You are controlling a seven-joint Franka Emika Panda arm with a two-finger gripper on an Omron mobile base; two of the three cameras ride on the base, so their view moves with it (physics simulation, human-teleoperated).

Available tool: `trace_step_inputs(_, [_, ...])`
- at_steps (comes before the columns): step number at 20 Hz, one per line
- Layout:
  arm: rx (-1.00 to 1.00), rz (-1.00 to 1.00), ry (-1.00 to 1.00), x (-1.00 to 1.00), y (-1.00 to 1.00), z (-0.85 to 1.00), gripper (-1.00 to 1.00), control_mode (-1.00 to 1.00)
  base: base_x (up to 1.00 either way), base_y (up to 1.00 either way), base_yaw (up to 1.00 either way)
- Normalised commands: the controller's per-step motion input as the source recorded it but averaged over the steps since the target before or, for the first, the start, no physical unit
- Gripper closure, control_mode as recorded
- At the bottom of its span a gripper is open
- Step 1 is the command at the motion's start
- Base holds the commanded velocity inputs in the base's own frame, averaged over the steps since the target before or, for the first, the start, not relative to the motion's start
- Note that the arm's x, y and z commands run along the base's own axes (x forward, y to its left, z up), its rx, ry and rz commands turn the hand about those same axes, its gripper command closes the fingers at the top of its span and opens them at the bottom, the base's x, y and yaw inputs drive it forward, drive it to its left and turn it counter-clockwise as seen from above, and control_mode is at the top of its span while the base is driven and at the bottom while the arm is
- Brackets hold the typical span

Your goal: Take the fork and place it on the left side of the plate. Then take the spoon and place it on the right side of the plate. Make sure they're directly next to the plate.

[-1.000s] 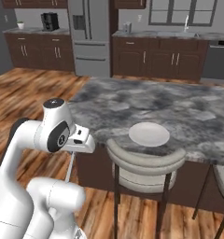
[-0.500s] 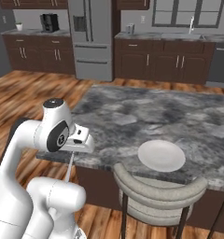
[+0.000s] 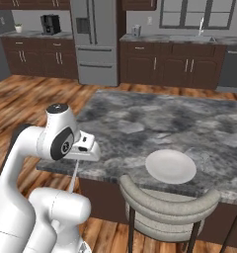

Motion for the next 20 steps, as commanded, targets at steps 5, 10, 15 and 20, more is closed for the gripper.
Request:
trace_step_inputs(5, [0.00,0.01,0.06,0.55,0.00,0.00,1.00,-1.00,0.00,0.00,0.00])
trace_step_inputs(10, [0.00,0.00,0.12,0.56,-0.09,0.00,1.00,-1.00,0.00,0.00,0.00])
trace_step_inputs(15, [0.00,0.00,0.11,0.37,-0.45,-0.05,1.00,-1.00,0.00,0.00,0.00])
trace_step_inputs(20, [0.00,0.00,0.06,0.38,-0.68,-0.06,1.00,-1.00,0.00,0.00,0.00])
